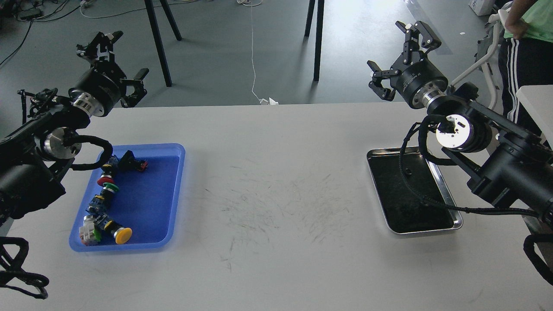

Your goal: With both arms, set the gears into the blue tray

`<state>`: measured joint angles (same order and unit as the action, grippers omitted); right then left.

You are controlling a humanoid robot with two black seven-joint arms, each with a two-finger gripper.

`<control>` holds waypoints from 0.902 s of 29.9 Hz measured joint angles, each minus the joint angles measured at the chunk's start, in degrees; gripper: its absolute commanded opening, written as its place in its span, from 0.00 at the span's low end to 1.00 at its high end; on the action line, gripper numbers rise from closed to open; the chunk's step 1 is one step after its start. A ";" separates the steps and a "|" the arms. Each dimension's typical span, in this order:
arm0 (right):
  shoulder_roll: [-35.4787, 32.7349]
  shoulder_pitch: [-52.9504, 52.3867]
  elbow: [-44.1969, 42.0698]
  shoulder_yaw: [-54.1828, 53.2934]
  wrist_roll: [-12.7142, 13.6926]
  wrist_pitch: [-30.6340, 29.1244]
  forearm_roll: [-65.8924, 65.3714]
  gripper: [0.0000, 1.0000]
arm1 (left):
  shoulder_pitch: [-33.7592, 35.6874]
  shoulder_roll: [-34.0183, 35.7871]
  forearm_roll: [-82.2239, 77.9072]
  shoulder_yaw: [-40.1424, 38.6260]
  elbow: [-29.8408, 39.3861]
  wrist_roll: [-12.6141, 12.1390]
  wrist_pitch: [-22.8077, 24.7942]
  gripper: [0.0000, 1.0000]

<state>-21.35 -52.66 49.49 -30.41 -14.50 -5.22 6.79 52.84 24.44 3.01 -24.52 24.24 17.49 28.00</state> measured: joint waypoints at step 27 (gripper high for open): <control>0.79 -0.14 -0.80 0.00 0.00 0.13 0.00 0.99 | -0.28 -0.44 -0.20 0.09 -0.25 -0.18 0.00 0.98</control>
<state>-20.57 -52.80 48.69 -30.41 -14.50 -5.10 6.79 52.56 24.00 2.81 -24.43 23.99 17.31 28.00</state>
